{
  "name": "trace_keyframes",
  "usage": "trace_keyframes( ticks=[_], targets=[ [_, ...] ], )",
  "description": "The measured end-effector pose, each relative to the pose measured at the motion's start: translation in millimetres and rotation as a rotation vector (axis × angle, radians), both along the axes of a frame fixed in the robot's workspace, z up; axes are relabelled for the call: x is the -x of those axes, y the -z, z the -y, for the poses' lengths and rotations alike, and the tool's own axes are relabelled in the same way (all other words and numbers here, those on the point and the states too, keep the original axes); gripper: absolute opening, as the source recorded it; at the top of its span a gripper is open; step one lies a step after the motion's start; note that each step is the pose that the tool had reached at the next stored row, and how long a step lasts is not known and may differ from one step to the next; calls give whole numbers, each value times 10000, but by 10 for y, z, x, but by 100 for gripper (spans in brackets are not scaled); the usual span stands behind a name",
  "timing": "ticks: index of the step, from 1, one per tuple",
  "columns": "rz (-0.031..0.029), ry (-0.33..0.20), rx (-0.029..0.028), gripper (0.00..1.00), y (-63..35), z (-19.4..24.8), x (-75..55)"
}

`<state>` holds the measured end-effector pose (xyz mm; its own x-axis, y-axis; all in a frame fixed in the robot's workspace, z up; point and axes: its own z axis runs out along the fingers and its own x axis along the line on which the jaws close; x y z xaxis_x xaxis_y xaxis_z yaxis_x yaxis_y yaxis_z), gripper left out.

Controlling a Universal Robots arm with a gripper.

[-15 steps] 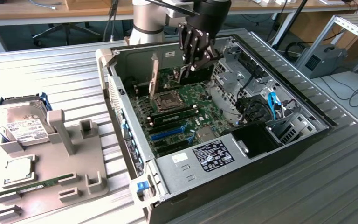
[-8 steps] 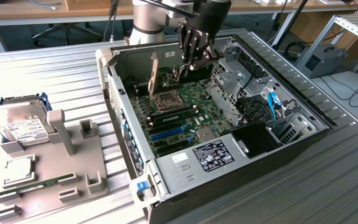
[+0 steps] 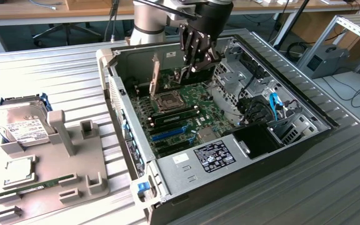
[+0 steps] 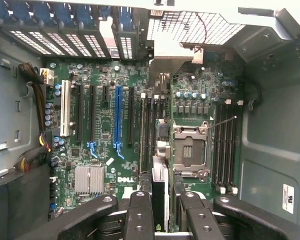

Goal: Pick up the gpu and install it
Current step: 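Insert the gpu into the slot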

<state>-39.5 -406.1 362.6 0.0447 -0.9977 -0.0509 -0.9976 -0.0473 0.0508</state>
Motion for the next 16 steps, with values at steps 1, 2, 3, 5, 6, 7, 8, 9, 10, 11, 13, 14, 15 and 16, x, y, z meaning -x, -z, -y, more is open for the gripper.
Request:
trace_keyframes(
  ticks=[1,2,3,5,6,7,8,9,10,11,13,14,15,16],
  targets=[
    [0,0,0,26,2,5,0],
    [0,0,0,26,3,11,0],
    [1,0,-1,26,5,17,0],
    [0,0,0,26,8,27,0],
    [1,0,-2,26,11,31,0],
    [1,1,-2,26,12,34,0],
    [0,0,-1,26,13,38,0],
    [0,0,0,26,14,41,0],
    [0,0,-1,26,18,47,0],
    [0,0,-1,26,20,51,0],
    [0,0,-1,26,24,59,0],
    [1,0,-1,26,26,62,0],
    [1,0,-1,26,27,63,0],
    [0,0,0,26,28,66,0]
  ],
)
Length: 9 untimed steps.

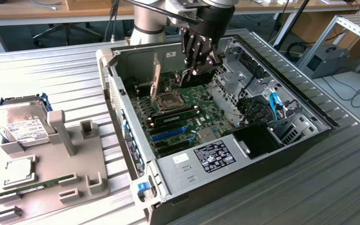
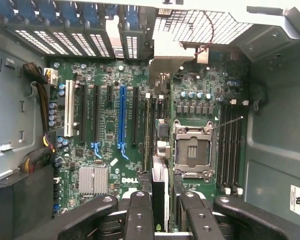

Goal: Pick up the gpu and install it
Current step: 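Insert the gpu into the slot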

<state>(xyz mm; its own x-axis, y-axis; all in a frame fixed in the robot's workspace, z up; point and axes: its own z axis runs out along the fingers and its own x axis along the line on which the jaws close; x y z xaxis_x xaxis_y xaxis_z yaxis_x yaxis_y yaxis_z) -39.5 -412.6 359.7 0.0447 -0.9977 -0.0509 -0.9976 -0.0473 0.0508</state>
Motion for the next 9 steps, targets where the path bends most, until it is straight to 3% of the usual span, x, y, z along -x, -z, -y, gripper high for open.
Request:
trace_keyframes(
  ticks=[9],
  targets=[
    [0,0,0,26,16,21,0]
  ],
)
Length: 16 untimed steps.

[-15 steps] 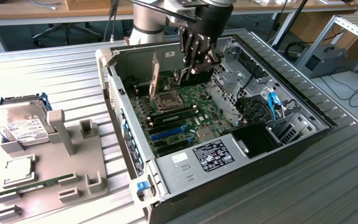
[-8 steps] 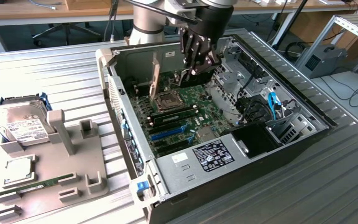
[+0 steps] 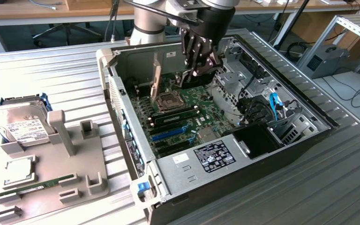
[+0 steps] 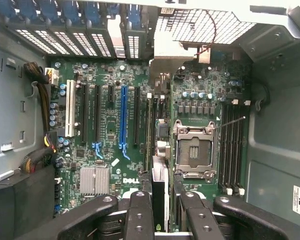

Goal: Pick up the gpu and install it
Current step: 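Insert the gpu into the slot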

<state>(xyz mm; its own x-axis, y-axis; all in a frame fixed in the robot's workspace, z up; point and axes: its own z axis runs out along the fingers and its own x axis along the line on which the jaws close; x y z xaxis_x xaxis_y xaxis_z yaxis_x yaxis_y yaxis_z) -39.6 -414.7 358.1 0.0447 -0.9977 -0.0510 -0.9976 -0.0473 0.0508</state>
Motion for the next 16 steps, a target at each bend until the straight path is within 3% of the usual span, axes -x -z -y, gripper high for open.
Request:
trace_keyframes(
  ticks=[16],
  targets=[
    [0,0,1,26,35,27,0]
  ],
)
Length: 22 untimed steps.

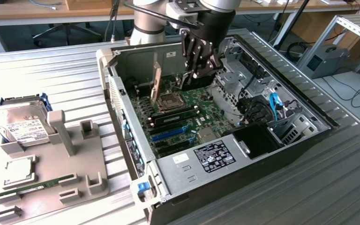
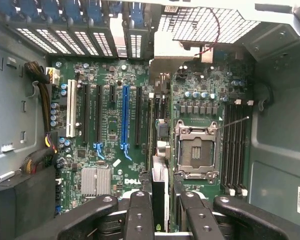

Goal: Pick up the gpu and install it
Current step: 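Insert the gpu into the slot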

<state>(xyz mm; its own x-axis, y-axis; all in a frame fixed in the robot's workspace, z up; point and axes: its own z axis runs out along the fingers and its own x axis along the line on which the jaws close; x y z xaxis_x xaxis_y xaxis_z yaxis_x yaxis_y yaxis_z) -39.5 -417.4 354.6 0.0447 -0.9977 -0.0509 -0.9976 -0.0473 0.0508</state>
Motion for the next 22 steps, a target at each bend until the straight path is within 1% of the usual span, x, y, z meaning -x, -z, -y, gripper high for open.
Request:
trace_keyframes(
  ticks=[22],
  targets=[
    [0,0,-1,26,63,24,0]
  ],
)
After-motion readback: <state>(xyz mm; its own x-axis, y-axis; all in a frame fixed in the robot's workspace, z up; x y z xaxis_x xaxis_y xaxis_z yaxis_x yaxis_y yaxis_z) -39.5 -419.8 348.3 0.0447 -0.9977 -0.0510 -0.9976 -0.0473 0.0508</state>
